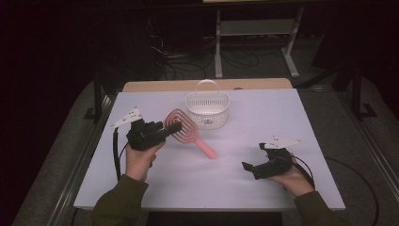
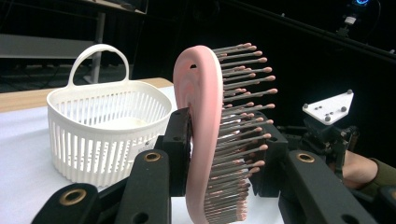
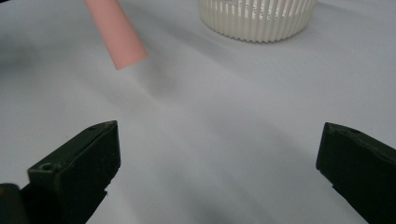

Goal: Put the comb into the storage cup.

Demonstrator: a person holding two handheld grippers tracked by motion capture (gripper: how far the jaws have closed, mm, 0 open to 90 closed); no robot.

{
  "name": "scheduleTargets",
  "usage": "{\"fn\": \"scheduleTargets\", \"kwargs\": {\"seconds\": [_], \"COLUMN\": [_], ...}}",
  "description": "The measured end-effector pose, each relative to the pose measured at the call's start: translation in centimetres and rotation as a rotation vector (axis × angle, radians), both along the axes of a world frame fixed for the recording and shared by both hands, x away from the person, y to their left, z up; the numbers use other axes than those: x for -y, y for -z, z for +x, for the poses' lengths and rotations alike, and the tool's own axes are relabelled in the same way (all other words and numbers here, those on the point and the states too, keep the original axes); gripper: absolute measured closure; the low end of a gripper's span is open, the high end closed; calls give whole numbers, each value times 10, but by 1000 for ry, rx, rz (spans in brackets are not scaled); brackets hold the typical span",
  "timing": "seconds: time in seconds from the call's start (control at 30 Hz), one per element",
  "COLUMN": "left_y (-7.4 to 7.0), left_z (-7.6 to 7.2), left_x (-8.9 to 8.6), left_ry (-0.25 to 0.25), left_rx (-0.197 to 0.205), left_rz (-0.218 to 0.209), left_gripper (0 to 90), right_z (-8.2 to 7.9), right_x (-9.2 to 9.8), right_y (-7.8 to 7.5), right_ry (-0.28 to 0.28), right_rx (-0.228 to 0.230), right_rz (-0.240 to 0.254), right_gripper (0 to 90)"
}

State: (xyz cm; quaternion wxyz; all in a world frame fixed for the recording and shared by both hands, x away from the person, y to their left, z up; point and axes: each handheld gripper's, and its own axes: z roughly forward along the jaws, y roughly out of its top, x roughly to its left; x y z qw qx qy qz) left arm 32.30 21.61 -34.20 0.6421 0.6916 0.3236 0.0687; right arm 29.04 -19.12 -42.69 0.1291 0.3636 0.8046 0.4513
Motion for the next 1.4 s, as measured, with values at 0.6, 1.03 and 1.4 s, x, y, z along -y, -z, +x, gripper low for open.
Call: {"fn": "scheduleTargets", "kwargs": {"seconds": [0.6,1.03,1.4], "left_y": [-3,-28,-50], "left_z": [2,10,20], "left_x": [1,1,3], "left_ry": [3,11,24], "left_rx": [6,55,100], "left_rz": [3,-10,-29], "left_gripper": [646,646,646], "right_z": [-17,-15,-14], "right_x": [8,11,9], "right_y": [13,12,11], "right_ry": [39,48,42], "right_rx": [14,23,24], "right_rz": [38,47,59], "right_gripper": [0,0,0]}}
